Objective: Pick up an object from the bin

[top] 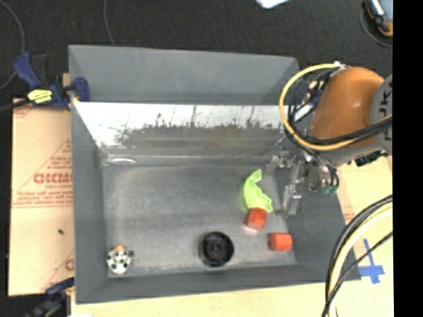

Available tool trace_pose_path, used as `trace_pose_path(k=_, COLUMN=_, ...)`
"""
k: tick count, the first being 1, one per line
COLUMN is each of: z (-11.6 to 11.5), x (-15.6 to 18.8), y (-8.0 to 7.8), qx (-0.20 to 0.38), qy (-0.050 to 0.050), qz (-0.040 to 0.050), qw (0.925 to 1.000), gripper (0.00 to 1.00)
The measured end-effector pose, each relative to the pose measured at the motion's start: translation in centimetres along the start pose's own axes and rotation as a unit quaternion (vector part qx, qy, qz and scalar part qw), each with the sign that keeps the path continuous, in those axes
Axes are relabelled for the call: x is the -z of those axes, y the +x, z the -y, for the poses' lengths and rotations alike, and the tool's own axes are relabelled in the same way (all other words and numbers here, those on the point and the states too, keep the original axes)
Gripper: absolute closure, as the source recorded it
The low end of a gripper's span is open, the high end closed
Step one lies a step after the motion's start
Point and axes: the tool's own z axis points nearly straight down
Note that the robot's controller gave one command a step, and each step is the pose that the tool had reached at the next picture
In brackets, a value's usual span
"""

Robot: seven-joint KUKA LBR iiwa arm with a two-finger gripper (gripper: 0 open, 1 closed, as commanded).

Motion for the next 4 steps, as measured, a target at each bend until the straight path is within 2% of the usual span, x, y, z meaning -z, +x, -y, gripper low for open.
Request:
trace_pose_path(k=1, z=0.0, x=0.5, y=-0.2, qx=0.002, qy=0.001, qz=0.0040, qw=1.0000, gripper=0.00)
trace_pose_path(k=2, z=0.3, x=-7.9, y=-2.6, qx=0.233, qy=0.001, qz=0.0034, qw=0.9725, gripper=0.00)
trace_pose_path(k=3, z=-0.2, x=0.5, y=-1.8, qx=0.347, qy=0.004, qz=0.0071, qw=0.9378, gripper=0.00)
trace_pose_path(k=4, z=-1.0, x=-6.1, y=-2.6, qx=0.286, qy=0.000, qz=0.0033, qw=0.9584, gripper=0.00)
